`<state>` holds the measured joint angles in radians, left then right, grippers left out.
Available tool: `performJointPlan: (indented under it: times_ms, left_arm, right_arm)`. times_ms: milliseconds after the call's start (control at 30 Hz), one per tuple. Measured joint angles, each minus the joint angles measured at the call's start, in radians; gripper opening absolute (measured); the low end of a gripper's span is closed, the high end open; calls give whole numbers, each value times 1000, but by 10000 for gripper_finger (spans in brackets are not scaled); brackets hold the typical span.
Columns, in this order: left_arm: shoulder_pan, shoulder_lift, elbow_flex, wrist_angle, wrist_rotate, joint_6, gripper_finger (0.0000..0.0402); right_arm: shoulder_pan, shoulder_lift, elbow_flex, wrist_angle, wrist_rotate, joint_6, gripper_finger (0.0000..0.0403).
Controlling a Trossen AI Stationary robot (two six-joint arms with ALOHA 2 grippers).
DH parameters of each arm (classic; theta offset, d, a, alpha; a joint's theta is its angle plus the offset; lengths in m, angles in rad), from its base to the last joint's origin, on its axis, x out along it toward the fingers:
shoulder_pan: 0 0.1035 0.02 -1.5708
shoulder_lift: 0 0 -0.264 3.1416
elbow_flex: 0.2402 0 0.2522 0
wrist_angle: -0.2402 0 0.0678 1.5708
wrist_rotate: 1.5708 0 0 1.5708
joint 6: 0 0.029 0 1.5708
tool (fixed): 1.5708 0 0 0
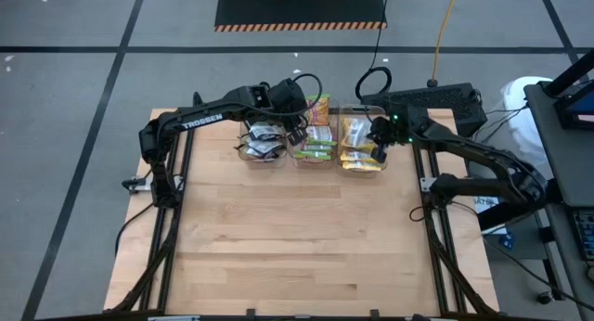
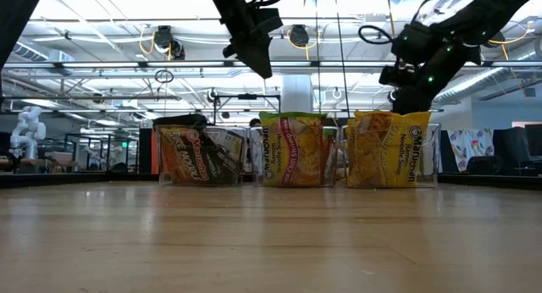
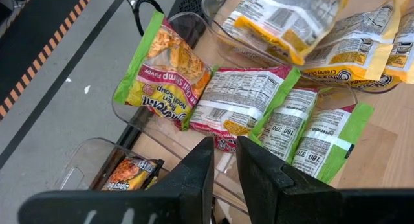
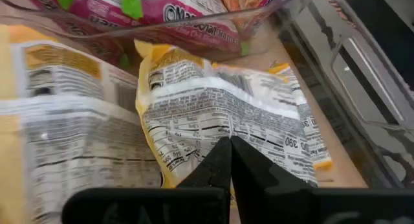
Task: Sort Maruchan noodles
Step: Adjust the yellow noodle packs in the right transparent bin
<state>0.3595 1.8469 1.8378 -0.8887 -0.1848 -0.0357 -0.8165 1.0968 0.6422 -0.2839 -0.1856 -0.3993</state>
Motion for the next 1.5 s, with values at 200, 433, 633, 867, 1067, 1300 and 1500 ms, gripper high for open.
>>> performJointPlan:
  times_ms: [200,433,633,867,1067,1300,1500]
  left_arm:
    - [0,0,0,0,0,0,74]
    - [0,0,0,0,0,0,74]
    - [0,0,0,1,0,1,74]
    - [0,0,0,2,0,1,74]
    - [0,0,0,2,0,1,74]
    - [0,0,0,3,0,1,74]
    - [0,0,0,3,0,1,74]
  right_arm:
    - [0,-86,0,-57,-79,37,0]
    - [0,-176,0,-60,-145,103,0]
    - [0,-202,2,-115,-269,138,0]
    - [0,-187,2,-154,-284,128,0]
    - [0,-186,2,-146,-164,126,0]
    - [0,-171,2,-171,-133,129,0]
    - [0,-122,2,-200,-133,128,0]
